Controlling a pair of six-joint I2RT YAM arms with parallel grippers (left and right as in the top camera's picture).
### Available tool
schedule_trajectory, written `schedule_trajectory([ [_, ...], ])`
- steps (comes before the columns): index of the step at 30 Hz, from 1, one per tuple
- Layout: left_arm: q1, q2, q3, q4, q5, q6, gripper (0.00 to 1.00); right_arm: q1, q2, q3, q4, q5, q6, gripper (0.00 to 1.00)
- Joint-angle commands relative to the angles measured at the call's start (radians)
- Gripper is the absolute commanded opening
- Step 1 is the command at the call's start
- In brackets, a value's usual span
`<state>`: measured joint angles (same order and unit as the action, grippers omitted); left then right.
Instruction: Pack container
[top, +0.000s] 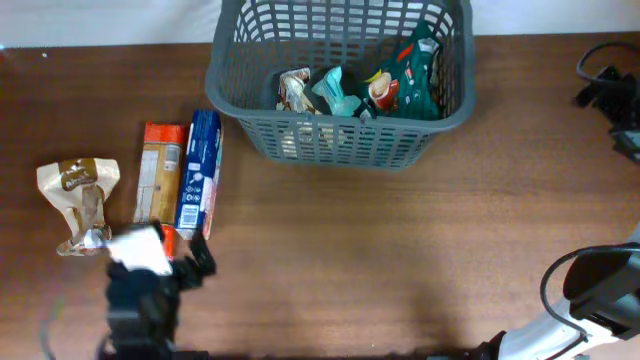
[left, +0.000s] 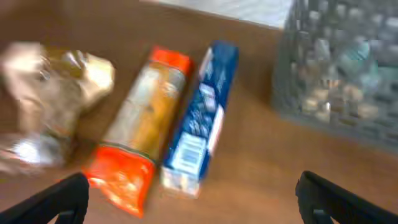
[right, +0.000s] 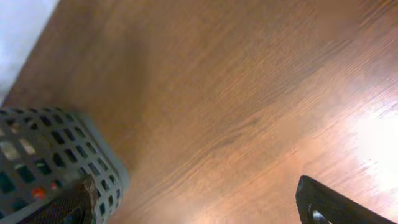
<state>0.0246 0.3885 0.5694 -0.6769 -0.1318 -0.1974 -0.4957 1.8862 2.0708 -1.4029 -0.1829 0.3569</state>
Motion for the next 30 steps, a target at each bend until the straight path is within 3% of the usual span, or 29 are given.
schedule_trajectory([
  [1, 0.026, 0.281, 0.267, -0.056, -0.082, 0.097, 0.99, 0.005, 0.002, -0.014, 0.003, -0.005, -0.001, 0.99],
  [6, 0.072, 0.619, 0.546, -0.117, -0.045, 0.174, 0.99, 0.005, 0.002, -0.014, 0.003, -0.005, -0.001, 0.99],
  [11, 0.073, 0.849, 0.68, -0.113, -0.02, 0.253, 0.99, 0.005, 0.002, -0.014, 0.003, -0.005, -0.001, 0.99],
  [25, 0.055, 1.322, 0.684, -0.084, 0.052, 0.26, 0.99, 0.005, 0.002, -0.014, 0.003, -0.005, -0.001, 0.99],
  [30, 0.054, 1.429, 0.684, -0.051, 0.192, 0.312, 0.99, 0.005, 0.002, -0.014, 0.003, -0.005, -0.001, 0.99],
])
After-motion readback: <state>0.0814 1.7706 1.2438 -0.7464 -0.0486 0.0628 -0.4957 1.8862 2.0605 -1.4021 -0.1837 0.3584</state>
